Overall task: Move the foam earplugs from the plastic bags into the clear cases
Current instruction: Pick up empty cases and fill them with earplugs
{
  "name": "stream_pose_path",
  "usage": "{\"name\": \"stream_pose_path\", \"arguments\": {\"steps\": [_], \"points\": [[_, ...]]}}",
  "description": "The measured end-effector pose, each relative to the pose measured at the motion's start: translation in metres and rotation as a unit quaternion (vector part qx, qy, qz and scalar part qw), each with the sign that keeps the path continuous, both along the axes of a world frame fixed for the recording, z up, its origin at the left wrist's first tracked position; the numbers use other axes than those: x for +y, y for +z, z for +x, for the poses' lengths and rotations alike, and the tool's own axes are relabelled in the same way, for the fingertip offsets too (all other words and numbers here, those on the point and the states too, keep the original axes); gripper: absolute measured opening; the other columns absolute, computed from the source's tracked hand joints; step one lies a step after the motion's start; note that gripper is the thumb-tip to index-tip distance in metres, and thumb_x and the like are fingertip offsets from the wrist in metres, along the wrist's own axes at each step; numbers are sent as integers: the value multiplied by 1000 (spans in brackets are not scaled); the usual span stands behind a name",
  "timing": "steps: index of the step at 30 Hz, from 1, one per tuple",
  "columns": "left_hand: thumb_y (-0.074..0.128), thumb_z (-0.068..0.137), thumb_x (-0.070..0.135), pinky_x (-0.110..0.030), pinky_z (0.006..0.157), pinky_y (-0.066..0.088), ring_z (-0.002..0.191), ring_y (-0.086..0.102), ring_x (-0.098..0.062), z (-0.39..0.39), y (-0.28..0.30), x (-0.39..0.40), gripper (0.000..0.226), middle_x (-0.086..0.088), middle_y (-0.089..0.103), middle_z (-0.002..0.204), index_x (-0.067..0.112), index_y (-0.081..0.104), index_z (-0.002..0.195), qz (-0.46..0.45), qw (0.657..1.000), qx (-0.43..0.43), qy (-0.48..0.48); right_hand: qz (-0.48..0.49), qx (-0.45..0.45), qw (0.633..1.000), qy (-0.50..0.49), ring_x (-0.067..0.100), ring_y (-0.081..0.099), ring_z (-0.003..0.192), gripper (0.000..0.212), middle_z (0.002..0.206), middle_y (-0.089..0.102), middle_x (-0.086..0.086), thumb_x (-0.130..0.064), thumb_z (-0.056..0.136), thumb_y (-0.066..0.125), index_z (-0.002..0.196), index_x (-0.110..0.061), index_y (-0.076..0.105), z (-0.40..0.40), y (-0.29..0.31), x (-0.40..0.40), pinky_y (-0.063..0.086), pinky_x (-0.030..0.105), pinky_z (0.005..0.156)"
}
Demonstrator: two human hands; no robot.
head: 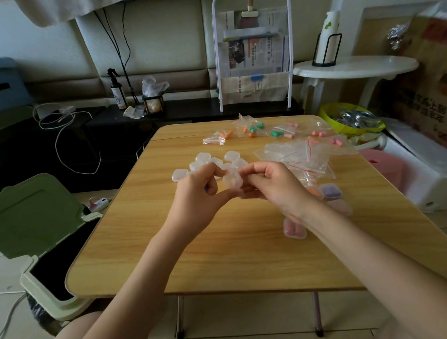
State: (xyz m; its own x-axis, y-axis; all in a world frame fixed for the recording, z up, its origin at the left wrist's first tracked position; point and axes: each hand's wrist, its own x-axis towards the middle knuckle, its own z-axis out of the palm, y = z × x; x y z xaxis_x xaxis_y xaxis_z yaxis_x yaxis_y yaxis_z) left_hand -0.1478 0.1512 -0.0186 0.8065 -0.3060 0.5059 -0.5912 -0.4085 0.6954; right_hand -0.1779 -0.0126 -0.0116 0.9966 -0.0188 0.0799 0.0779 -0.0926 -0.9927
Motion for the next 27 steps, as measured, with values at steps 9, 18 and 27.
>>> {"name": "stream_pose_path", "arguments": {"steps": [9, 18, 27], "points": [[83, 70, 21, -13, 53, 34, 49, 36, -4, 0, -4, 3, 33, 10, 36, 54, 23, 55, 86, 38, 999, -9, -6, -40, 27, 998, 37, 25, 70, 93, 40, 101, 71, 8, -43, 84, 63, 116, -18, 66, 2, -2, -2, 54, 44, 90], [81, 72, 18, -15, 53, 33, 50, 34, -6, -1, -1, 4, 31, 11, 34, 54, 26, 54, 83, 28, 999, 3, -19, 147, 68, 982, 99, 20, 69, 88, 39, 100, 69, 14, -14, 87, 59, 123, 1, 58, 3, -3, -3, 58, 32, 81], [75, 77, 28, -11, 52, 35, 48, 34, -2, 1, 6, 3, 43, 7, 35, 54, 25, 60, 118, -94, 984, 147, -19, 230, 27, 963, 135, 23, 66, 98, 37, 95, 70, 9, -5, 89, 56, 125, -13, 59, 2, 6, -9, 55, 30, 89]]}}
